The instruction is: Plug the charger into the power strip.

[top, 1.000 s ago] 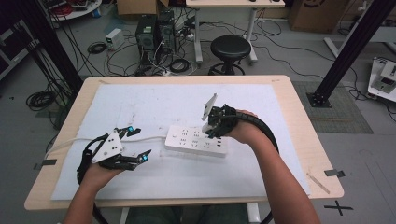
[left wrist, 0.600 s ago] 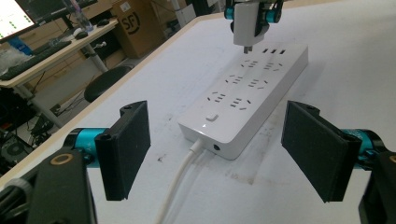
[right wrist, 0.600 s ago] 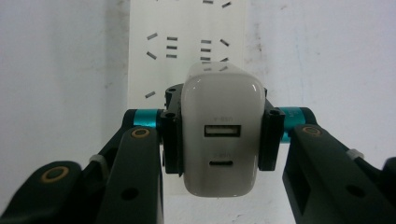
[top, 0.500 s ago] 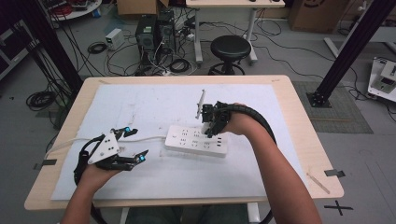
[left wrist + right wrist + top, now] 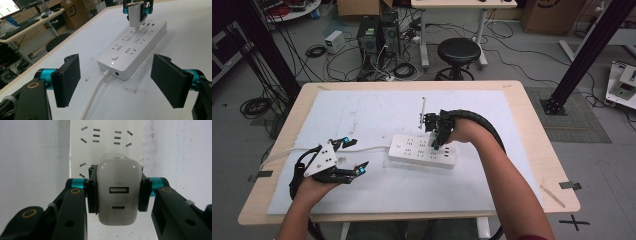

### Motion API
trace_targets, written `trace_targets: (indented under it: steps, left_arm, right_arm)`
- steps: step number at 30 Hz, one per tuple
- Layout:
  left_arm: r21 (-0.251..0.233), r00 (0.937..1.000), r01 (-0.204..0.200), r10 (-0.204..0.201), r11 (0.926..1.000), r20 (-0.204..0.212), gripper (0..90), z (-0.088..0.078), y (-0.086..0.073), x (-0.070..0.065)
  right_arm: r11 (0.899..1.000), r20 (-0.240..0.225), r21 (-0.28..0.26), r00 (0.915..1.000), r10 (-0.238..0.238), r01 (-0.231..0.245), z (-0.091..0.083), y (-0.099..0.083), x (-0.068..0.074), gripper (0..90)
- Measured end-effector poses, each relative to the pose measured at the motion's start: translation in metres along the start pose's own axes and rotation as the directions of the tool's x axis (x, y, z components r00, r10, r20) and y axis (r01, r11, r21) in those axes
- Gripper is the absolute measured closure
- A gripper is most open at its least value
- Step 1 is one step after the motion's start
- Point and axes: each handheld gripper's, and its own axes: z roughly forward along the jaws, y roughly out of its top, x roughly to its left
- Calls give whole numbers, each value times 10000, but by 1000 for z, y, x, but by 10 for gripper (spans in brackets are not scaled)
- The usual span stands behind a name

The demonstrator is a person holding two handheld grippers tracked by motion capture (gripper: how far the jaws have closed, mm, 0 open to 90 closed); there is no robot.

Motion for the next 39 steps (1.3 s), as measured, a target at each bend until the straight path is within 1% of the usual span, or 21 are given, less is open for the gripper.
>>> trace_targets:
  steps: [3,5,6,8,10,13,14,15,17,18,21,22,26,28,30,33,34,36,37,38,39]
  left_arm:
    - [-2,10000,15,-15,10000,3,238,0,-1,0]
    - [-53,9999,105,-105,9999,-7,238,0,-2,-1]
    - [0,10000,43,-43,10000,-11,238,0,-2,0]
    - [-17,10000,63,-63,10000,-15,238,0,-2,0]
    - [-57,10000,97,-97,9999,-22,238,0,-2,0]
    - [-71,10000,59,-59,10000,-27,238,0,-2,0]
    - [-73,10000,59,-59,10000,-25,238,1,-1,0]
    - [-74,10000,42,-42,10000,-26,238,1,-1,0]
    - [-111,10000,87,-87,9999,-32,238,1,-1,-1]
    - [-108,10000,85,-85,9999,-9,238,1,-2,-1]
    - [-89,10000,78,-78,9999,-34,238,2,-2,0]
    - [-103,10000,64,-65,9999,-72,238,2,-1,0]
    - [-177,9999,94,-96,9998,-76,238,1,-1,-2]
    - [-188,10000,39,-40,9998,-69,238,0,0,-3]
    - [-155,10000,-34,33,9999,-55,238,-1,0,-2]
    - [-119,10000,-7,6,9999,-44,238,-3,0,-1]
    - [-136,10000,23,-23,9999,-31,238,-3,1,0]
    - [-58,10000,-56,56,10000,3,238,-3,2,1]
    - [-36,9999,-107,107,9999,0,238,-3,2,2]
    - [-78,10000,-49,49,10000,14,238,-3,3,2]
    - [-47,10000,-59,59,10000,25,238,-2,3,3]
  right_arm:
    - [9999,-69,86,9999,92,-91,3,0,0,630]
    - [9999,-35,102,9999,120,-119,5,-1,-1,630]
    - [9999,-26,98,9999,132,-132,6,-1,-2,630]
    - [9999,-26,45,9999,155,-155,8,0,-2,631]
    - [9998,-37,105,9998,177,-176,9,1,-2,632]
    - [9998,-20,100,9998,190,-190,10,4,-3,634]
    - [9996,-4,231,9999,158,-158,13,4,-2,635]
    - [9987,-18,378,9994,349,-348,19,6,-2,635]
    - [9990,23,346,9996,268,-268,19,7,-2,636]
    - [9988,-21,294,9992,404,-403,19,6,-2,636]
    - [9982,-18,192,9984,564,-564,20,5,-2,637]
    - [9984,3,146,9985,549,-549,21,5,-1,637]
    - [9981,68,281,9985,539,-541,22,7,-1,637]
    - [9981,12,112,9982,602,-602,23,4,-1,637]
    - [9981,32,66,9981,619,-619,23,3,-1,636]
    - [9976,-8,6,9976,694,-694,23,2,-2,632]
    - [9981,-13,-48,9981,616,-616,22,2,-2,629]
    - [9975,11,-147,9976,690,-690,22,1,-2,626]
    - [9975,-4,-256,9978,660,-659,22,-1,-1,607]
    - [9958,56,-361,9964,847,-845,20,-2,0,539]
    - [9929,204,-545,9941,1069,-1056,17,-4,-1,537]
